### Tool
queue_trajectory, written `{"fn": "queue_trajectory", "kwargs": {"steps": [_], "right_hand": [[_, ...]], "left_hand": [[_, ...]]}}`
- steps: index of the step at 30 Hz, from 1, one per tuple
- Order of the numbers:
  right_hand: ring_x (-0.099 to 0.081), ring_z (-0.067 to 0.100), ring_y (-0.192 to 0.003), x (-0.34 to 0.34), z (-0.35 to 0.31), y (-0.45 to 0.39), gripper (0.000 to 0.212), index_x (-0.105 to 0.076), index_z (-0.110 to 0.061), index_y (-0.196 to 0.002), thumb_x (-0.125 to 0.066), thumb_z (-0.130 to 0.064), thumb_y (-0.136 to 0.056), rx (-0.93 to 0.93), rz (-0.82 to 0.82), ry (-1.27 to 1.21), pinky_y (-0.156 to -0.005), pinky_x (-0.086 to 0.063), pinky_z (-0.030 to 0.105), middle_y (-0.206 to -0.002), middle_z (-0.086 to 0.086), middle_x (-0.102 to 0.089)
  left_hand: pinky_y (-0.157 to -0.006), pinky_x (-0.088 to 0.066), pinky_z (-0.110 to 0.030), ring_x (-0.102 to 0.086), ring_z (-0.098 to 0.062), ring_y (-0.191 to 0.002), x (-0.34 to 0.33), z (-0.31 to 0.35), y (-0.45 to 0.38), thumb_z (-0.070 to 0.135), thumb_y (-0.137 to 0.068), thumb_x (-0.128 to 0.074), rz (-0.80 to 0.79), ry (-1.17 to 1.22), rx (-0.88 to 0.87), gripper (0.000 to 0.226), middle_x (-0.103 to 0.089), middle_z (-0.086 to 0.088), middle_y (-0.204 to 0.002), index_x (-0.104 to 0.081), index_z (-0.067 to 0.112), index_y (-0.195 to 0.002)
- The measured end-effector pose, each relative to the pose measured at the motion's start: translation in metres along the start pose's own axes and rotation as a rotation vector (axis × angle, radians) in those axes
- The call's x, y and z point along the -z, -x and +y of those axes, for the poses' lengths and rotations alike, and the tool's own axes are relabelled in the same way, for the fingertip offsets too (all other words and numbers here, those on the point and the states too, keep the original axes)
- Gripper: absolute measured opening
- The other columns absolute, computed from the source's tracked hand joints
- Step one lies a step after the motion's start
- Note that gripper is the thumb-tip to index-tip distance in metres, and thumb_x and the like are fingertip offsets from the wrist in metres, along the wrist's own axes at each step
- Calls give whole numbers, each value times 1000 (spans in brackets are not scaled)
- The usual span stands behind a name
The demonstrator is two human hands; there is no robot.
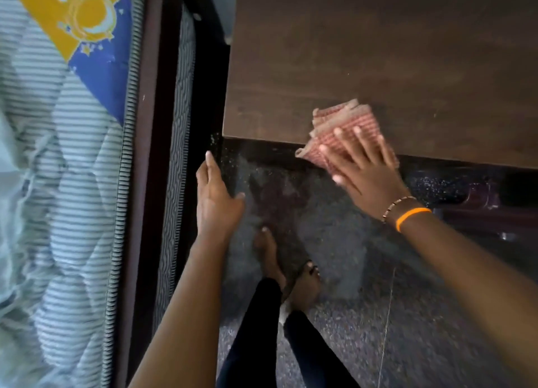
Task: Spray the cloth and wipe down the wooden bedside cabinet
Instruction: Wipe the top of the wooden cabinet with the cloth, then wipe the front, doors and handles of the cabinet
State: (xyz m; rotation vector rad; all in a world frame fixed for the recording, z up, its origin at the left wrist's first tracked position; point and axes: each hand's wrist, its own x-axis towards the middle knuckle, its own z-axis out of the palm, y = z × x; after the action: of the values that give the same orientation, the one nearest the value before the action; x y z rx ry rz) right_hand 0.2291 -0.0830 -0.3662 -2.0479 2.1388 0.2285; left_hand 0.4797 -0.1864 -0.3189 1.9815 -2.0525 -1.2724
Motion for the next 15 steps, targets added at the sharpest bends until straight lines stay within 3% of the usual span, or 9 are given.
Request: {"fn": "queue_trajectory", "kwargs": {"steps": [5,7,10,12,15], "right_hand": [[-14,30,-143,-20,-18,-12,63,-10,-38,-147,-41,-28,-93,-55,189,43,-111,-10,53,-157,1,-18],[-15,28,-142,-29,-40,-32,65,-13,-39,-146,-48,-26,-93,-55,287,61,-110,-11,52,-155,-3,-18],[-21,24,-139,-39,-79,-66,74,-21,-44,-143,-61,-20,-85,-76,442,115,-109,-10,46,-151,-9,-24],[-27,21,-135,-48,-107,-92,67,-28,-45,-139,-57,-17,-86,-86,577,167,-107,-8,45,-147,-12,-38],[-35,19,-130,-62,-143,-130,48,-33,-47,-135,-39,-19,-96,-54,707,279,-105,-12,44,-138,-16,-50]], "left_hand": [[-109,-16,-19,-17,-14,-142,-14,-16,-29,-1,-82,-59,-83,169,-25,89,-17,-1,-154,-4,18,-149],[-116,-14,-25,-15,-11,-142,-21,-25,-42,-8,-82,-53,-111,284,-29,86,-17,1,-155,-7,17,-149],[-116,-25,-37,-22,-9,-140,-20,-33,-58,-7,-82,-47,-110,446,-13,79,-23,3,-154,-15,22,-148],[-110,-34,-29,-38,0,-130,-17,-38,-66,-4,-80,-47,-119,501,-66,73,-40,7,-144,-29,26,-145],[-87,-41,-5,-51,19,-101,-23,-45,-73,-11,-81,-40,-70,566,-121,61,-55,18,-117,-46,25,-129]]}}
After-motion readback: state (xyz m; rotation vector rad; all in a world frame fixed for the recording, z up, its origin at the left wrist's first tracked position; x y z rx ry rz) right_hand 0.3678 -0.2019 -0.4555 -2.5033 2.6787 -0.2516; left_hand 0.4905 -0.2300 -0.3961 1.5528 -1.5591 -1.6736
